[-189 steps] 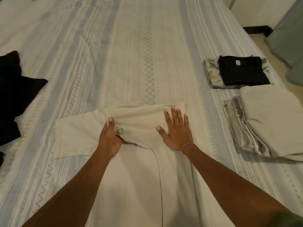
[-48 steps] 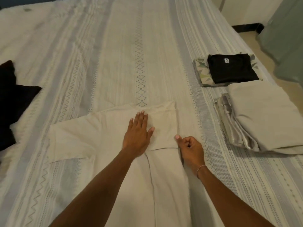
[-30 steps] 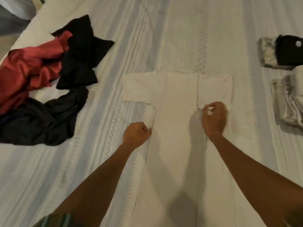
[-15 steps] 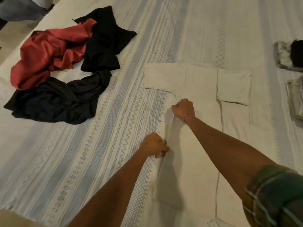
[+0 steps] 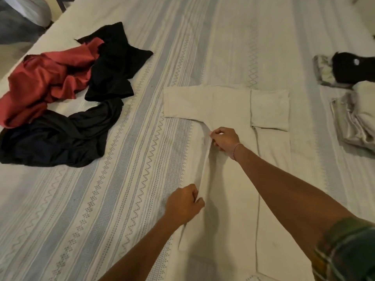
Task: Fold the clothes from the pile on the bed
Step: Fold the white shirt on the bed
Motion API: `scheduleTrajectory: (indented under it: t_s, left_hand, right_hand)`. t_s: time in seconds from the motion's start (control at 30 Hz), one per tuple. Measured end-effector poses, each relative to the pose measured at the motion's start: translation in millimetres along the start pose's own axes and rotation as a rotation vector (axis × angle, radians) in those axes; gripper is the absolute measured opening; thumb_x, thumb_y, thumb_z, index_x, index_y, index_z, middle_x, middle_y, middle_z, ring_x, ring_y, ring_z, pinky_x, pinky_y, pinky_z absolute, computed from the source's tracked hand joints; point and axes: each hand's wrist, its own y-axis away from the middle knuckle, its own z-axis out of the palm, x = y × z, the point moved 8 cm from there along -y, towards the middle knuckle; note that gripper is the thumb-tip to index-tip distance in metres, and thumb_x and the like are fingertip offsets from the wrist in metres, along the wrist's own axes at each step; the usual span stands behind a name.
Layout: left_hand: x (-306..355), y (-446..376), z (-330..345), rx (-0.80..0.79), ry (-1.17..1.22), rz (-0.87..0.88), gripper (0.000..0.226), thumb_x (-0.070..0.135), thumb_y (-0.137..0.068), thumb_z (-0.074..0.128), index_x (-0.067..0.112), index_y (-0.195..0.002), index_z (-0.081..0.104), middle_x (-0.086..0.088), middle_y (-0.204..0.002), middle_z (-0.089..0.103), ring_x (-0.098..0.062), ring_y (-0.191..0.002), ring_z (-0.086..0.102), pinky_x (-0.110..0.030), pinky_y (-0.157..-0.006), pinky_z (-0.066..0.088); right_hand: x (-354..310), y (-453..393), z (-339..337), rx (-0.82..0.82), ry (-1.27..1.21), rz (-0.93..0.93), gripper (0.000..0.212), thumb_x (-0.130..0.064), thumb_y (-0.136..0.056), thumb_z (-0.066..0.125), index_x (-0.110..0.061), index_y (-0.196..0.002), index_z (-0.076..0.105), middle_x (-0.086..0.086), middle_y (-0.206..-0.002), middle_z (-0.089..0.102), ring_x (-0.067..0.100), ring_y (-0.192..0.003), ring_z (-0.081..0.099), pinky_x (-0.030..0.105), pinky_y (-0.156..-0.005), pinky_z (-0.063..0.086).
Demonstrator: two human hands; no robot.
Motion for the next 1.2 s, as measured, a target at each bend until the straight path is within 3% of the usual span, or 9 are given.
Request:
scheduleTrajectory:
  t_s: [0.2,0.3,0.5,0.6,0.7,0.9,1.0,1.1,1.2]
  left_hand:
    - [55.4,10.7,32.6,-0.057,-0.117,0.133,0.021,0.031,-0.091,0.065,0.022,-0.084,0.047,0.011,-0.065,0.049,-0.008,-0.057,0.047,-0.025,-0.056,0.042]
    - [88.4,13.3,53.3,-0.151,-0.167,0.188,0.021,0.033,-0.092,0.064,0.019,-0.088,0.050,0.003,-0.076,0.055,-0.016,-0.068,0.054,-0.033,-0.067,0.050]
    - [127.4,13.7,95.1,-0.371,-0.256,0.169,0.029,0.028,-0.090,0.069,0.016,-0.075,0.047,0.004,-0.069,0.047,-0.018,-0.069,0.055,-0.029,-0.061,0.042]
    - [139.0,22.9,110.5,-0.468,-0.398,0.176,0.023,0.030,-0.090,0.068,0.013,-0.089,0.052,-0.001,-0.080,0.051,-0.021,-0.076,0.056,-0.032,-0.066,0.043]
    - [150.2,33.4,122.1,-0.567,-0.493,0.184,0.025,0.026,-0.091,0.069,0.008,-0.105,0.057,-0.003,-0.089,0.051,-0.020,-0.079,0.053,-0.030,-0.067,0.041]
    - [153.4,46.8,145.2,-0.717,-0.309,0.015,0.026,0.019,-0.086,0.075,0.013,-0.074,0.053,0.001,-0.060,0.062,-0.022,-0.064,0.071,-0.031,-0.067,0.059]
    - [144.1,52.4,148.0,-0.854,-0.056,-0.165,0.022,0.021,-0.090,0.072,0.000,-0.090,0.070,-0.007,-0.076,0.072,-0.020,-0.067,0.073,-0.024,-0.061,0.060]
    - [120.0,41.3,128.3,-0.775,0.135,-0.326,0.034,0.023,-0.094,0.071,-0.009,-0.104,0.069,-0.017,-0.091,0.076,-0.012,-0.058,0.067,-0.022,-0.057,0.058]
    - [80.4,23.5,96.5,-0.484,0.134,-0.389,0.028,0.025,-0.091,0.073,-0.003,-0.085,0.071,-0.013,-0.074,0.075,-0.012,-0.050,0.064,-0.024,-0.053,0.056]
  right_hand:
    - [13.6,-2.3,-66.7,0.016,-0.089,0.004,0.013,-0.018,-0.090,0.076,-0.009,-0.083,0.071,0.006,-0.069,0.067,0.004,-0.047,0.060,0.016,-0.043,0.044]
    - [24.6,-7.7,-94.4,0.079,-0.074,-0.003,0.016,-0.019,-0.088,0.078,-0.011,-0.076,0.071,0.008,-0.072,0.070,0.009,-0.054,0.064,0.021,-0.052,0.051]
    - [51.5,-10.9,-141.9,0.164,0.127,-0.065,0.012,-0.027,-0.084,0.080,-0.017,-0.078,0.078,0.003,-0.068,0.074,0.012,-0.063,0.070,0.022,-0.071,0.054]
    - [61.4,-10.1,-148.1,0.152,0.163,-0.080,0.013,-0.027,-0.087,0.078,-0.015,-0.081,0.076,0.001,-0.069,0.072,0.008,-0.052,0.068,0.019,-0.057,0.052]
    - [71.7,-11.0,-147.6,0.132,0.194,-0.078,0.014,-0.027,-0.090,0.075,-0.016,-0.082,0.072,0.004,-0.074,0.073,0.011,-0.051,0.069,0.030,-0.057,0.060]
    - [79.4,-3.5,-143.9,0.128,0.201,-0.090,0.010,-0.024,-0.091,0.071,-0.016,-0.084,0.068,0.003,-0.069,0.072,0.016,-0.056,0.070,0.042,-0.069,0.063]
    - [85.5,19.0,-138.8,0.091,0.200,-0.054,0.017,-0.029,-0.088,0.074,-0.016,-0.090,0.063,0.003,-0.075,0.072,0.014,-0.054,0.069,0.033,-0.062,0.060]
    - [99.1,60.3,-129.0,-0.029,0.219,-0.004,0.026,-0.033,-0.088,0.077,-0.014,-0.094,0.060,0.001,-0.078,0.069,0.008,-0.047,0.066,0.020,-0.045,0.046]
    - [129.2,111.4,-116.9,-0.144,0.276,0.063,0.032,-0.038,-0.087,0.078,-0.011,-0.086,0.060,0.002,-0.067,0.067,0.004,-0.043,0.063,0.016,-0.038,0.040]
